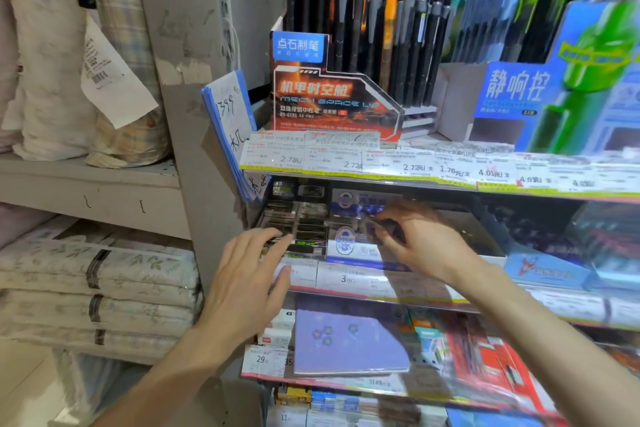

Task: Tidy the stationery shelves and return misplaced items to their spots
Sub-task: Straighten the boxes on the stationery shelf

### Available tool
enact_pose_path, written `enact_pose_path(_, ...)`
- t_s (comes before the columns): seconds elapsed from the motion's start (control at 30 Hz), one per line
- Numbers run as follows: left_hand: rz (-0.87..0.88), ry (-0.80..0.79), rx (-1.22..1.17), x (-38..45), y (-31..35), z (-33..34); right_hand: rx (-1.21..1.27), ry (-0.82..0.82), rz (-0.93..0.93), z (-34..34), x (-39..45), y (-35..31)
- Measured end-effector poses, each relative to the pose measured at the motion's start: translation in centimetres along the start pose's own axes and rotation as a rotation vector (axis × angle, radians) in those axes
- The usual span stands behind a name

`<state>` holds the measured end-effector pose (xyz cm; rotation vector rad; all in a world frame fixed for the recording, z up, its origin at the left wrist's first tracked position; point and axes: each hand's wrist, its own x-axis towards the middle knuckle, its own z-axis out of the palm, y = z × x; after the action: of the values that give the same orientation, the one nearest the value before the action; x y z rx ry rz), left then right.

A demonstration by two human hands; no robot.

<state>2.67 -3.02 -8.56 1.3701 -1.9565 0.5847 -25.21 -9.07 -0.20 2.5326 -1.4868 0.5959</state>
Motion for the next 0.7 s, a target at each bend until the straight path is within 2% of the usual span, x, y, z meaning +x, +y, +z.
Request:
enact_pose_path(0.1,0.01,0.003,0.003,0.3,-0.2,-0.1,0.087,-0.08,-0.048,-0.2,1.7,-0.4)
enact_pose_path(0.23,0.01,-0.019,-0.007,0.6,-0.2,-0.3,0.208,-0.141,-0.004,-0.6,4.3,-2.4)
enact_pose_path(0.47,0.015,-0.035,-0.007,0.3,-0.5,-0.3,0.222,-0.251,-0.016,0.0,6.7,-5.2)
enact_pose_path(0.7,0.027,-0.051,-0.016,0.1,-0.9,-0.2,0.237,-0.153,-0.039,0.3,5.9,-5.3)
